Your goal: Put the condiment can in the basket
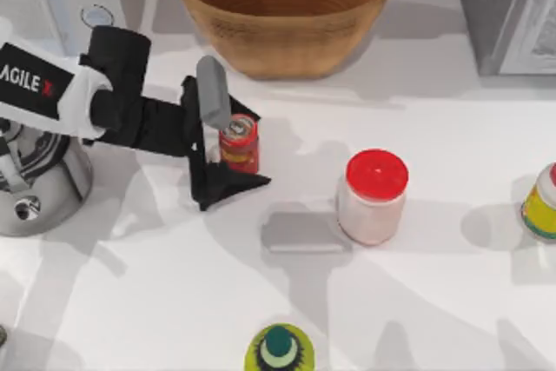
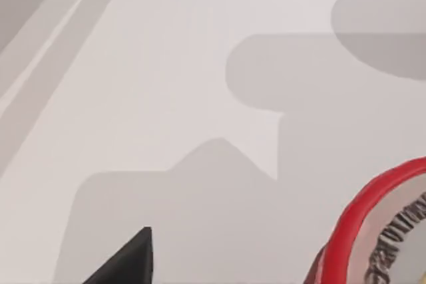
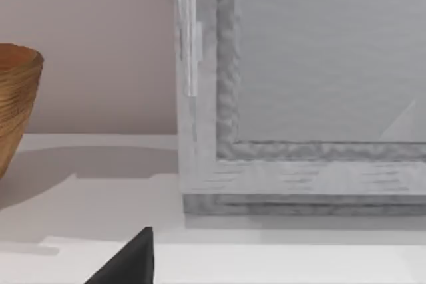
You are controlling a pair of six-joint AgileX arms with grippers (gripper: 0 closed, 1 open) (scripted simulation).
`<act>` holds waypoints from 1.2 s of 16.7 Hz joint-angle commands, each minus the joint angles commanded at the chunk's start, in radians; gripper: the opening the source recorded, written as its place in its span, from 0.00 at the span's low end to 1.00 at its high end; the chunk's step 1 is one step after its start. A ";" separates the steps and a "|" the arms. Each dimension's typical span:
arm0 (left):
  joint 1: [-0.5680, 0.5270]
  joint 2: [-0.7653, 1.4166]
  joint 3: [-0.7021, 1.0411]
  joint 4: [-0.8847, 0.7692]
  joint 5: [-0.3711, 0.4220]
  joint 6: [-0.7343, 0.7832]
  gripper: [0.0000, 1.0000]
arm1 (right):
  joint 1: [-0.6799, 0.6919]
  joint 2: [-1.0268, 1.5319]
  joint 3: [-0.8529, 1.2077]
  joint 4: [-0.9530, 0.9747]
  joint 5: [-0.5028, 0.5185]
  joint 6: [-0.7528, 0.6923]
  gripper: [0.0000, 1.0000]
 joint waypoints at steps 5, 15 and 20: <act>0.000 0.000 0.000 0.000 0.000 0.000 0.70 | 0.000 0.000 0.000 0.000 0.000 0.000 1.00; 0.000 0.000 0.000 0.000 0.000 0.000 0.00 | 0.000 0.000 0.000 0.000 0.000 0.000 1.00; 0.000 0.000 0.000 0.000 0.000 0.000 0.00 | 0.000 0.000 0.000 0.000 0.000 0.000 1.00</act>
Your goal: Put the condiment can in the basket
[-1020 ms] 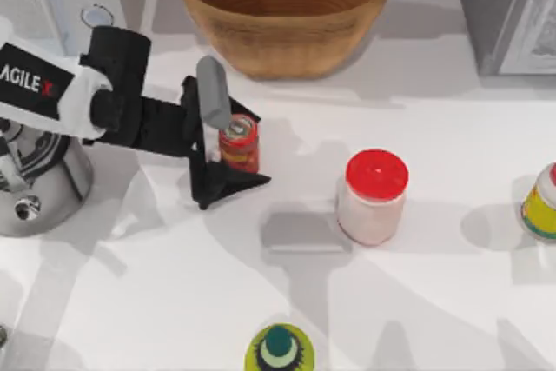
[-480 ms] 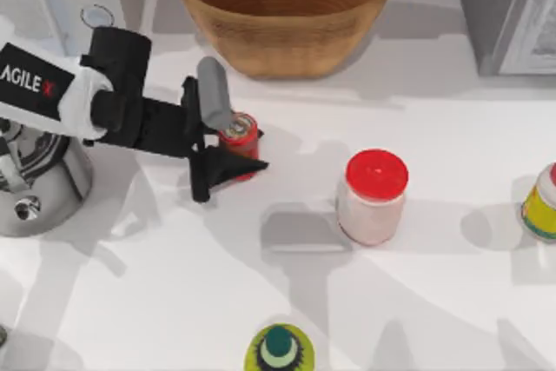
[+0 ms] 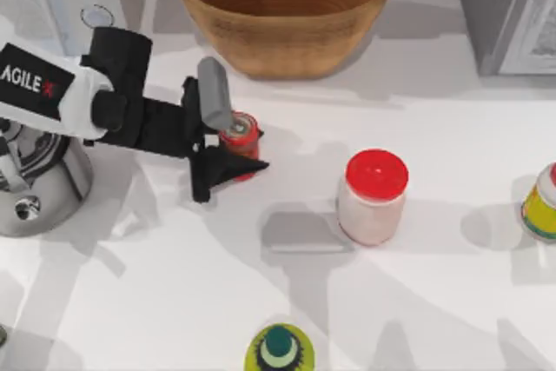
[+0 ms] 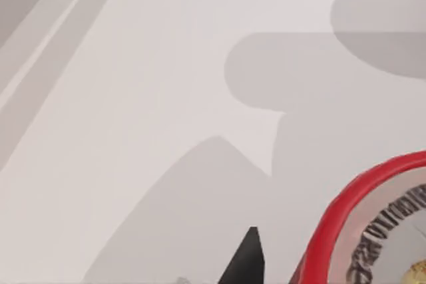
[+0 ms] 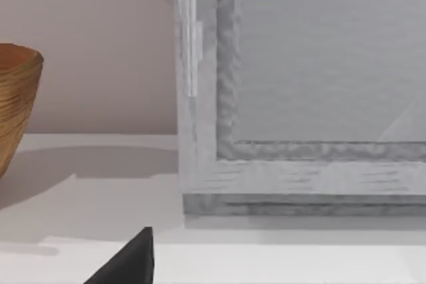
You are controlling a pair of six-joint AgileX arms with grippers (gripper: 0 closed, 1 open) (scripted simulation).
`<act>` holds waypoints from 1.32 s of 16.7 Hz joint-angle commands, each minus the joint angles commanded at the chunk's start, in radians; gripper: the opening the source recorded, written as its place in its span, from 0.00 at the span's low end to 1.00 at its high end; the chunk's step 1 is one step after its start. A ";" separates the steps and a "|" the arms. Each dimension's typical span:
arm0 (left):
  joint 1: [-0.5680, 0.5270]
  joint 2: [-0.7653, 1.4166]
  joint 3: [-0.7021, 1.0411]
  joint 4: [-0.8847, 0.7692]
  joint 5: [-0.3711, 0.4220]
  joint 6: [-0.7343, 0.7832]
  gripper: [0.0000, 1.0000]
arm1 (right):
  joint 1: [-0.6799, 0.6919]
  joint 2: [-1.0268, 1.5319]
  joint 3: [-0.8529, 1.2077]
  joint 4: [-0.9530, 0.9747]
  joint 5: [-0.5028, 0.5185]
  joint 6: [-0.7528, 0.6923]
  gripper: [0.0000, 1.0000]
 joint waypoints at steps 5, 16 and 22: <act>0.006 -0.014 -0.004 -0.014 0.000 0.004 0.00 | 0.000 0.000 0.000 0.000 0.000 0.000 1.00; 0.128 -0.428 -0.156 -0.470 0.043 0.269 0.00 | 0.000 0.000 0.000 0.000 0.000 0.000 1.00; 0.257 -0.527 -0.243 -0.640 0.093 0.426 0.00 | 0.000 0.000 0.000 0.000 0.000 0.000 1.00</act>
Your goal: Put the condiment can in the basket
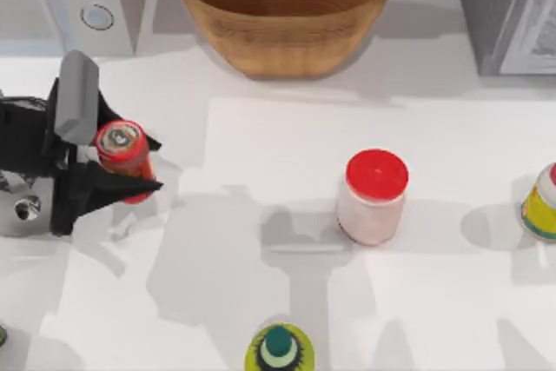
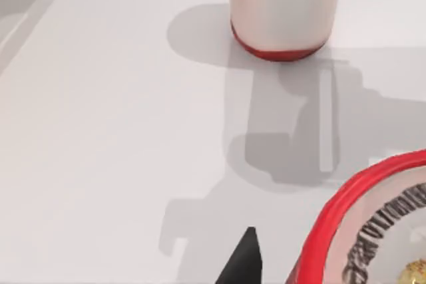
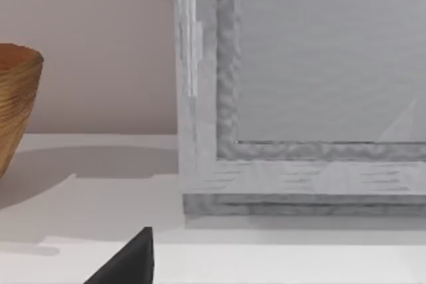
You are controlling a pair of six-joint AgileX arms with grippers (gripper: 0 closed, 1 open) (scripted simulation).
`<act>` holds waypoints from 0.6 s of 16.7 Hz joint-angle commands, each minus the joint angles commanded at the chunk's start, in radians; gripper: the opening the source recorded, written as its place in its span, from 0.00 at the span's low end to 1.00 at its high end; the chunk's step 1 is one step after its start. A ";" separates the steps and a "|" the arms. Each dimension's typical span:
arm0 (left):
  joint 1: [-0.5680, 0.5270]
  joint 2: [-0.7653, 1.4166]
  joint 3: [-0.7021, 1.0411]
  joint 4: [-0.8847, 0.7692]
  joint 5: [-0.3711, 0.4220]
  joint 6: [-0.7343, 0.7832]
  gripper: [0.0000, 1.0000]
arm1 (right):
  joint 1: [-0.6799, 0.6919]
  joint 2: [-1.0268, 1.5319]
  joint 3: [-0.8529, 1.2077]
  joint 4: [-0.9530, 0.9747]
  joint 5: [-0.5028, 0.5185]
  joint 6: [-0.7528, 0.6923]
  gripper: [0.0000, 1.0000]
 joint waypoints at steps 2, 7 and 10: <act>0.007 -0.002 -0.004 -0.007 0.003 0.007 0.00 | 0.000 0.000 0.000 0.000 0.000 0.000 1.00; -0.002 0.010 0.010 -0.001 -0.010 -0.003 0.00 | 0.000 0.000 0.000 0.000 0.000 0.000 1.00; -0.036 0.060 0.105 0.026 -0.105 -0.093 0.00 | 0.000 0.000 0.000 0.000 0.000 0.000 1.00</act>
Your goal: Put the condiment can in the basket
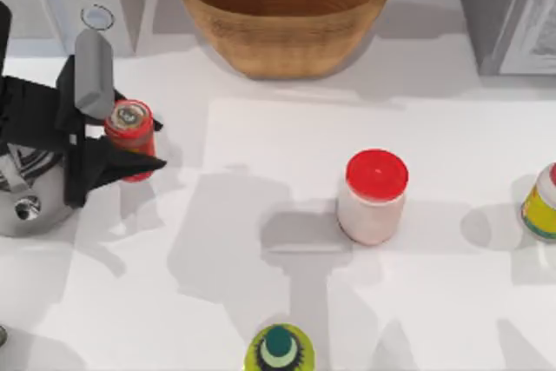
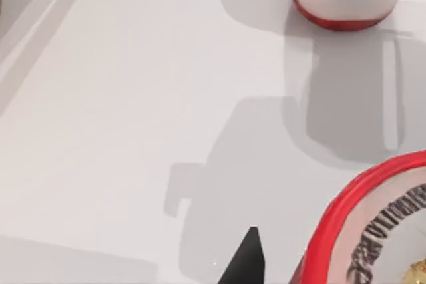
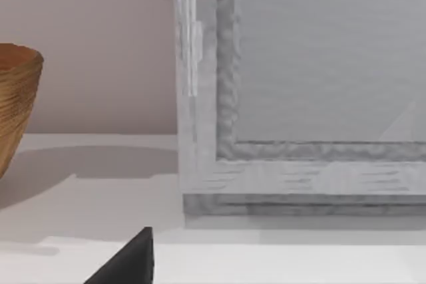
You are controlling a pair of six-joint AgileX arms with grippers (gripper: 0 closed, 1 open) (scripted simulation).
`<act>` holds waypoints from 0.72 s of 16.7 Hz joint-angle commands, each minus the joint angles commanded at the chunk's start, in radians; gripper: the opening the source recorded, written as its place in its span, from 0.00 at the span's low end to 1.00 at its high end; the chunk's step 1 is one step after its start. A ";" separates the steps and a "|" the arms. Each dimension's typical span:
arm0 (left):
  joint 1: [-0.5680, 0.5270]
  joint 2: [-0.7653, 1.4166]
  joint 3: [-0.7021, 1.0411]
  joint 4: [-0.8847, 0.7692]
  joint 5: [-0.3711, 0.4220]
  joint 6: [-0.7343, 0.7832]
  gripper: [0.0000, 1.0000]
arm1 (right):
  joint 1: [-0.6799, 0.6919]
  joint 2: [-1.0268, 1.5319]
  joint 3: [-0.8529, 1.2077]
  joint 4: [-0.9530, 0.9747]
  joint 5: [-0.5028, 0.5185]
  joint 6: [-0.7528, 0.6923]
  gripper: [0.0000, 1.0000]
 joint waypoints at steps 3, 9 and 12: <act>-0.067 0.074 0.183 0.039 -0.185 -0.175 0.00 | 0.000 0.000 0.000 0.000 0.000 0.000 1.00; -0.272 0.265 0.679 0.090 -0.706 -0.695 0.00 | 0.000 0.000 0.000 0.000 0.000 0.000 1.00; -0.382 0.368 0.916 0.082 -0.976 -0.977 0.00 | 0.000 0.000 0.000 0.000 0.000 0.000 1.00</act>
